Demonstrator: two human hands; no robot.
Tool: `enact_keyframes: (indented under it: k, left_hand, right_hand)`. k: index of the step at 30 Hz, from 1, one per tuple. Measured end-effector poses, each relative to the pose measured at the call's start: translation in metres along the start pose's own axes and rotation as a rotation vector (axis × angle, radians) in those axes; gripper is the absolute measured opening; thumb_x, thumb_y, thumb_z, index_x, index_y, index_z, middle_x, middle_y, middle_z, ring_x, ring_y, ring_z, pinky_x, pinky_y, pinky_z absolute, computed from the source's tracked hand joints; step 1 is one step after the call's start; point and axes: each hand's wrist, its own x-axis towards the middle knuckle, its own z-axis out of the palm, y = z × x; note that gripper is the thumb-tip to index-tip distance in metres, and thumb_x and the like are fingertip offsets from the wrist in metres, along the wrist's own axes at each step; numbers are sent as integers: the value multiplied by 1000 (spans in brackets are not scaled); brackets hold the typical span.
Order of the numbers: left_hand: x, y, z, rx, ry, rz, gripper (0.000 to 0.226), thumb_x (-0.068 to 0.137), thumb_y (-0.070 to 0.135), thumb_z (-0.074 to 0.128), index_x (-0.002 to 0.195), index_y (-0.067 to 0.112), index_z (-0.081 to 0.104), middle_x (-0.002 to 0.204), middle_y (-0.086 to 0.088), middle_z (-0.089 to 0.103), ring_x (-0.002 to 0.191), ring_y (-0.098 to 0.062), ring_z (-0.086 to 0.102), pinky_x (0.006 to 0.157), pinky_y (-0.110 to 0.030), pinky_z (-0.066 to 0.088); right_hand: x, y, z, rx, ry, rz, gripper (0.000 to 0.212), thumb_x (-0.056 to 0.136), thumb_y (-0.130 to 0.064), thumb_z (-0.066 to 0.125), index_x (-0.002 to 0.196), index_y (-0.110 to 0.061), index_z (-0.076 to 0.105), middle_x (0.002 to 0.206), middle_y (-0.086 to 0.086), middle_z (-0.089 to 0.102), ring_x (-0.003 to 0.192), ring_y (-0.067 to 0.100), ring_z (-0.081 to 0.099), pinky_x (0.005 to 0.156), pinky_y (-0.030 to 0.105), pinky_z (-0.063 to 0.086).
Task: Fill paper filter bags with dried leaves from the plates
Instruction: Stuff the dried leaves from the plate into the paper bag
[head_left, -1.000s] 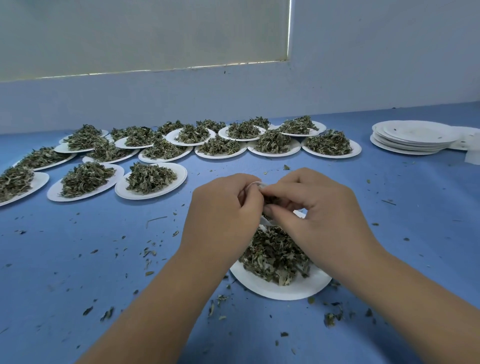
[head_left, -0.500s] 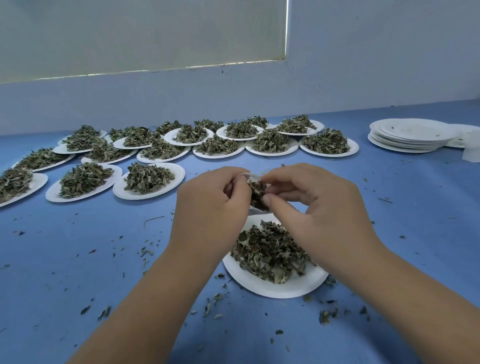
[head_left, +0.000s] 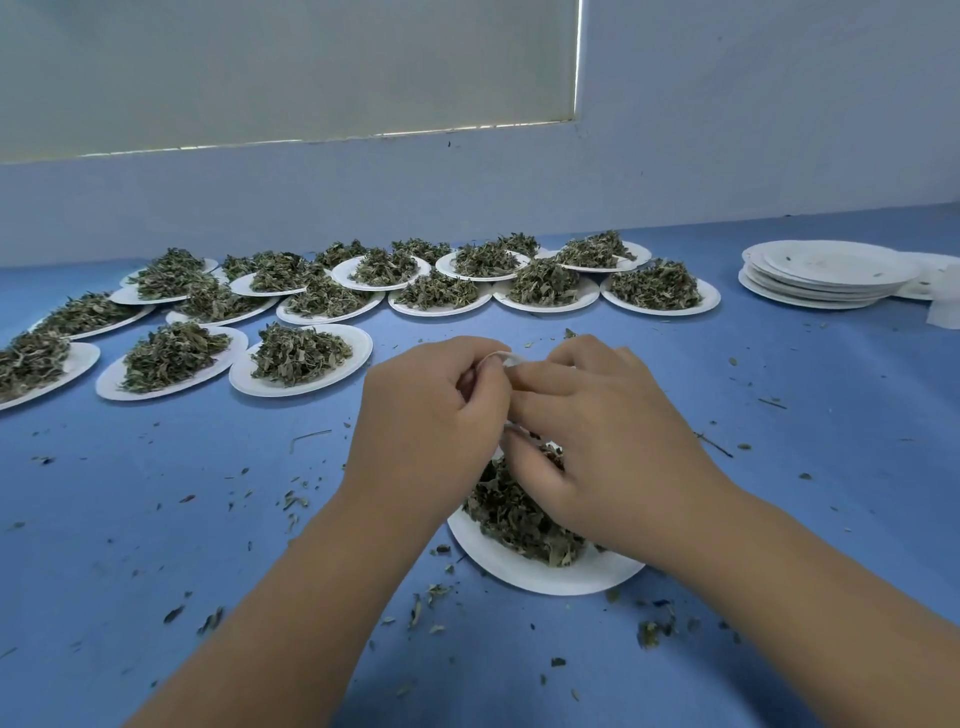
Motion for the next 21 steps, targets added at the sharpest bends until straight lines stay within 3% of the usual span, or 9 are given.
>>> enact_keyframes:
  k: [4,8,10,13,17,21]
  left_hand:
    - [0,4,0,58,8,67,26,87,19,51,90,23,76,61,18,60,62,5,54,55,-4,36]
    - [4,1,-7,75,55,103,22,91,10,55,94,17,76,53,19,49,53,6,48,51,-4,32]
    - [6,-2,-11,92,83,112,22,92,7,55,93,16,76,47,16,43,48,-2,44,47,-8,30]
    - [10,-6,-16,115,113,94,23,93,6,54,87,14,75,44,8,40,47,-10,39,44,-12,27]
    - [13,-12,-21,74,152,26,23,93,13,54,90,22,75,48,4,47,47,-6,41,45,-11,30]
    - [15,-16,-21,49,156,6,21,91,17,54,83,24,73,62,-1,56,49,-9,42,46,-20,33]
  right_hand:
    - [2,1,3,25,-53,14,17,90,-29,53,91,-22,68,111,-14,65,87,21,44,73,43,40]
    - [-2,5,0,193,89,20,33,88,-24,57,120,-23,65,129,-16,58,98,15,50,88,39,42]
    - [-5,6,-4,270,237,56,35,86,-20,60,121,-21,65,125,-11,61,109,10,52,97,27,40]
    - [-4,7,-9,321,318,176,26,86,-21,58,111,-20,68,103,-12,60,97,0,48,86,5,33]
    - [-5,6,-9,274,160,218,26,89,-32,53,113,-26,61,91,-17,55,83,0,48,71,16,41]
    - [-3,-5,-4,84,-198,98,48,93,-53,45,135,-31,46,110,-10,53,99,8,45,79,27,39]
